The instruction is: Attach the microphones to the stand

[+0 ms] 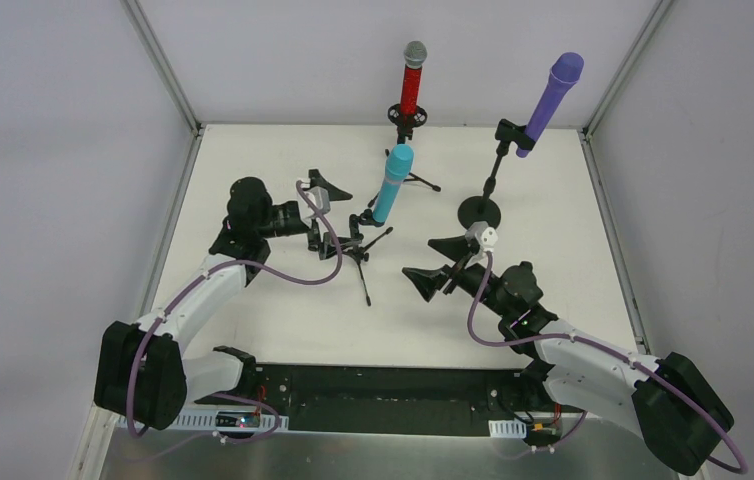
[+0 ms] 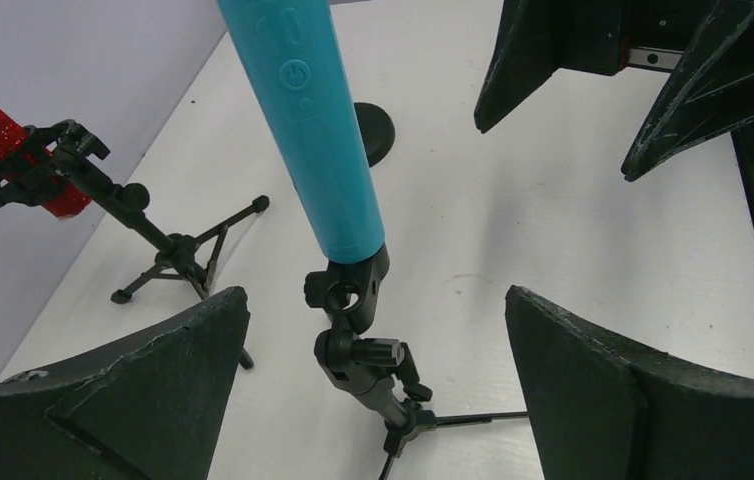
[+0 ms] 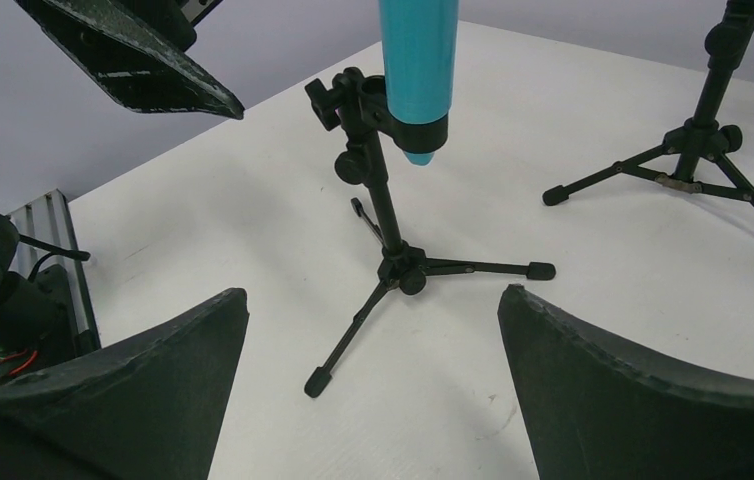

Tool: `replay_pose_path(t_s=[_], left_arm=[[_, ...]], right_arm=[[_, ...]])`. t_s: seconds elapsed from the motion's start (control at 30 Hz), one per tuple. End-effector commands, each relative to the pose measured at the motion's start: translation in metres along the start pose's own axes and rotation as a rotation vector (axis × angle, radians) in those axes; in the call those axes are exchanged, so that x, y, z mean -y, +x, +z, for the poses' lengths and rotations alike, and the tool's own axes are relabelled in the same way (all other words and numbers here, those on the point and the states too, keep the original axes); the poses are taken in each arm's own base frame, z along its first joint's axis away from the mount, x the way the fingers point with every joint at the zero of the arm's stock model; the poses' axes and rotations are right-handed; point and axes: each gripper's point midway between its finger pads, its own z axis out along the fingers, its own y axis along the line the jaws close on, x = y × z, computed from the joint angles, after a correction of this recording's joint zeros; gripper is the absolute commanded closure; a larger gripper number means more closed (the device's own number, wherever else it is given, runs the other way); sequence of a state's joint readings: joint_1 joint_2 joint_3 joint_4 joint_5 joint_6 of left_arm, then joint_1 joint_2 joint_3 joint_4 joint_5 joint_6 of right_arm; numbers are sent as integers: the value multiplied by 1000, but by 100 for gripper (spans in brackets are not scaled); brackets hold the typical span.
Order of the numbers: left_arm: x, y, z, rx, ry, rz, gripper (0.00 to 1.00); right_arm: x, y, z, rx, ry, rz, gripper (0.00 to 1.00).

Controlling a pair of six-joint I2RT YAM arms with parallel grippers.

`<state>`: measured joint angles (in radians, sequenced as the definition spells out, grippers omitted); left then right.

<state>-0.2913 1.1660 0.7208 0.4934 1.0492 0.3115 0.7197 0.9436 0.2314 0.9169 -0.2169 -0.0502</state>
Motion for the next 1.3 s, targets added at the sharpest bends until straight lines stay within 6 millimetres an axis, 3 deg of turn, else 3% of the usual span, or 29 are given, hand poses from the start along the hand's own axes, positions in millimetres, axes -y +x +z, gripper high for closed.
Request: replay_pose_path(t_s=[0.0,0.33,0.67,0.77,1.27], left_arm=[[0,-3,6,-2,29,59,0],[-10,17,13,-36,25,21,0],[-2,25,24,-35,154,-52,20],[-3,26,26,-44,172,-69,30],[-5,40,29,-90,180,-123,36]], right_arm=[[-10,-11,4,24,-41,17,1],[-12,-3,6,-6,-58,45,1],[-10,0,7,-22,-51,49,1],[-11,0,8,-25,-53,46,1],[-10,3,16,-51,-56,45,1]])
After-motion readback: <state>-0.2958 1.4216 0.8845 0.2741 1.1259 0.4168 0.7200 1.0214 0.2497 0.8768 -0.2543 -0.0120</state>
